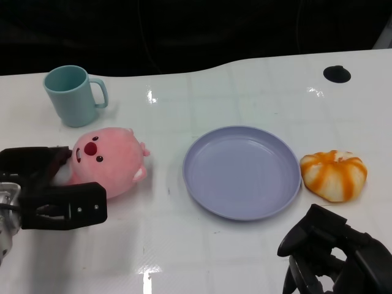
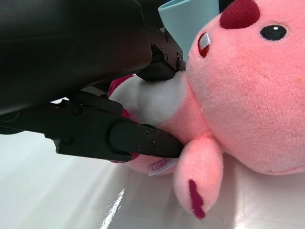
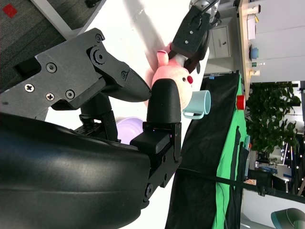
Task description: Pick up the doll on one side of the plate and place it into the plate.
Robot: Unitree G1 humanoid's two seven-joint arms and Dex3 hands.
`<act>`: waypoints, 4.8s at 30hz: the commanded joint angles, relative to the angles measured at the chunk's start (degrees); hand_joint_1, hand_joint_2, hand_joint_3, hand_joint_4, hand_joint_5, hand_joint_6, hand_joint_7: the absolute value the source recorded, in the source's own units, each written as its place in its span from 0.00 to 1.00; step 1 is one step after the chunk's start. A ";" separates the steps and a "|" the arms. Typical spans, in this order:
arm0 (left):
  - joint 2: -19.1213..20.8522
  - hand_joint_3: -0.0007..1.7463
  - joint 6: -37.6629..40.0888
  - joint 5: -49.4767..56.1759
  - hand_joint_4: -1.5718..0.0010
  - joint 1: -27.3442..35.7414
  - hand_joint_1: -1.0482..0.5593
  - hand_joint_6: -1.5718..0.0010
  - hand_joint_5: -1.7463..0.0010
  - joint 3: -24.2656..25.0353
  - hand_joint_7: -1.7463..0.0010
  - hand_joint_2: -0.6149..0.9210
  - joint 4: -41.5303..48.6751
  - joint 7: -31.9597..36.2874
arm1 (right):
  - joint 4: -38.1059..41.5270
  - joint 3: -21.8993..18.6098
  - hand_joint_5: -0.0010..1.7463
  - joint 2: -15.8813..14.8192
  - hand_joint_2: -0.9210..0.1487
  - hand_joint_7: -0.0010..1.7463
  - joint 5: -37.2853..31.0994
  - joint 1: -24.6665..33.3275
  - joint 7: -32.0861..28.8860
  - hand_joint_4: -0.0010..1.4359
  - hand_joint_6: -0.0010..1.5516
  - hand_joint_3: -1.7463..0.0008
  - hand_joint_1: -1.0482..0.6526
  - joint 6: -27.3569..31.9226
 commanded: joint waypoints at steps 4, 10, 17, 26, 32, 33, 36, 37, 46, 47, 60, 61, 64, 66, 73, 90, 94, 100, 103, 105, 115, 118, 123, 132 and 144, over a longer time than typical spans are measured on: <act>-0.69 0.08 -1.72 -0.63 0.52 2.43 0.49 0.58 0.01 -1.82 0.16 1.00 2.56 5.11 | -0.86 -0.37 1.00 -0.37 0.26 0.87 0.35 0.17 -0.20 0.43 0.33 0.38 0.46 0.37; -2.50 0.13 -1.22 -7.76 0.45 4.08 0.52 0.59 0.00 4.08 0.00 1.00 -1.31 10.86 | -0.82 -0.41 1.00 -0.48 0.27 0.86 0.27 0.05 -0.17 0.43 0.33 0.38 0.46 0.50; -5.27 0.57 4.29 -18.33 0.41 6.92 0.54 0.52 0.00 12.50 0.00 0.79 -12.59 5.58 | -0.32 -0.02 1.00 -0.19 0.27 0.87 0.18 -0.39 -0.21 0.43 0.33 0.37 0.47 0.75; -3.18 0.64 6.38 -15.09 0.40 10.97 0.55 0.52 0.00 10.67 0.00 0.72 -32.05 0.43 | -0.70 0.73 1.00 -0.23 0.27 0.87 -0.44 -0.28 -0.53 0.43 0.33 0.37 0.47 1.13; -4.61 0.64 8.84 -14.58 0.41 11.47 0.53 0.54 0.00 10.11 0.00 0.72 -40.83 -3.95 | -1.13 0.92 1.00 -0.09 0.27 0.87 -0.50 0.11 -0.78 0.44 0.33 0.37 0.47 1.28; -5.31 0.64 8.39 -14.08 0.41 10.56 0.53 0.54 0.00 9.10 0.00 0.72 -41.95 -4.84 | -1.31 0.96 1.00 -0.06 0.28 0.87 -0.38 0.20 -0.78 0.44 0.33 0.37 0.47 1.42; -7.05 0.63 7.27 -12.74 0.41 8.60 0.54 0.54 0.00 7.12 0.00 0.72 -42.78 -5.85 | -1.59 1.17 1.00 -0.03 0.28 0.87 -0.43 0.30 -0.84 0.43 0.32 0.37 0.47 1.62; -7.92 0.62 7.20 -12.25 0.40 7.89 0.54 0.53 0.00 6.50 0.00 0.70 -42.44 -5.82 | -1.62 1.29 1.00 -0.04 0.28 0.87 -0.58 0.30 -0.88 0.43 0.33 0.37 0.47 1.60; -14.36 0.61 10.99 -8.78 0.40 3.21 0.53 0.53 0.00 1.69 0.00 0.71 -38.12 -8.51 | -2.01 2.22 1.00 0.20 0.28 0.87 -0.85 0.37 -1.42 0.43 0.33 0.37 0.46 1.93; -14.88 0.61 11.09 -8.30 0.40 2.84 0.53 0.53 0.00 1.17 0.00 0.71 -37.53 -8.30 | -2.11 2.33 1.00 0.25 0.28 0.87 -0.84 0.38 -1.51 0.43 0.33 0.37 0.46 2.13; -20.12 0.59 13.04 -5.05 0.41 -0.46 0.52 0.54 0.00 -2.71 0.00 0.72 -31.42 -7.42 | -2.62 3.10 1.00 0.17 0.29 0.87 -1.35 0.47 -2.09 0.45 0.34 0.36 0.46 2.11; -20.14 0.57 12.83 -5.11 0.41 -0.61 0.52 0.55 0.00 -2.79 0.00 0.73 -31.18 -7.69 | -2.71 3.13 1.00 0.17 0.29 0.87 -1.38 0.48 -2.17 0.45 0.34 0.36 0.46 2.19; -20.26 0.54 12.42 -5.51 0.42 -0.93 0.52 0.57 0.00 -2.94 0.01 0.74 -30.68 -8.46 | -2.93 3.19 1.00 0.11 0.29 0.87 -1.36 0.54 -2.27 0.45 0.34 0.36 0.46 2.44; -20.22 0.53 12.45 -6.34 0.46 -1.01 0.52 0.55 0.00 -2.83 0.24 0.75 -30.90 -10.06 | -2.96 3.16 1.00 0.02 0.30 0.87 -1.35 0.57 -2.25 0.45 0.34 0.35 0.47 2.45; -18.91 0.14 14.21 -7.34 0.70 -0.12 0.44 0.59 0.47 -2.34 0.94 0.98 -34.26 -15.38 | -2.97 2.87 1.00 -0.11 0.30 0.86 -1.25 0.48 -2.13 0.45 0.34 0.35 0.46 2.59; -10.83 0.27 16.67 -2.27 1.00 2.72 0.03 0.96 0.93 -5.21 1.00 1.00 -47.01 -26.35 | -2.77 2.32 1.00 -0.26 0.29 0.86 -0.82 0.56 -1.58 0.44 0.33 0.36 0.46 2.49; -8.88 0.28 16.02 -3.28 1.00 4.68 0.02 0.96 0.93 -4.01 1.00 1.00 -50.89 -27.71 | -3.01 2.15 1.00 -0.16 0.29 0.86 -0.46 0.56 -1.60 0.44 0.33 0.37 0.46 3.03; -5.61 0.28 14.55 -5.59 0.99 8.68 0.03 0.95 0.92 -0.99 0.99 1.00 -58.07 -29.02 | -2.38 2.09 1.00 -0.09 0.29 0.86 -0.74 0.42 -1.50 0.44 0.34 0.37 0.46 2.19; -3.94 0.27 13.06 -8.02 0.98 11.51 0.06 0.94 0.90 1.60 0.99 1.00 -61.83 -29.20 | -2.45 2.09 1.00 -0.07 0.28 0.86 -0.79 0.37 -1.53 0.44 0.33 0.37 0.46 2.29; -3.03 0.25 11.38 -10.46 0.97 13.75 0.09 0.92 0.88 3.76 0.98 1.00 -63.86 -28.67 | -2.49 2.09 1.00 -0.10 0.28 0.86 -0.77 0.38 -1.50 0.44 0.33 0.37 0.46 2.33; -5.19 0.17 5.01 -38.10 0.77 27.23 0.36 0.74 0.66 17.38 0.94 1.00 -68.16 -32.49 | -2.39 1.24 1.00 -0.43 0.28 0.86 -0.29 0.41 -0.95 0.44 0.34 0.37 0.46 2.08; -6.97 0.15 4.85 -44.53 0.73 30.61 0.41 0.67 0.57 19.78 0.93 1.00 -69.34 -32.79 | -2.18 0.94 1.00 -0.46 0.28 0.86 -0.17 0.33 -0.73 0.44 0.34 0.37 0.46 2.04; -8.31 0.17 8.30 -52.14 0.66 34.62 0.46 0.58 0.44 22.66 0.89 1.00 -72.96 -33.52 | -2.08 0.93 1.00 -0.47 0.27 0.86 -0.53 0.24 -0.74 0.44 0.34 0.37 0.46 2.14; -9.83 0.66 25.23 -66.47 0.51 42.93 0.58 0.46 0.26 27.01 0.56 0.74 -83.28 -31.89 | -2.24 1.20 1.00 -0.29 0.28 0.86 -0.40 0.11 -0.86 0.43 0.33 0.37 0.47 2.72; -11.42 0.71 38.25 -70.12 0.50 50.70 0.59 0.54 0.00 26.81 0.19 0.76 -94.38 -25.95 | -2.16 -0.32 1.00 -0.71 0.28 0.86 0.49 0.43 -0.01 0.44 0.33 0.38 0.47 2.06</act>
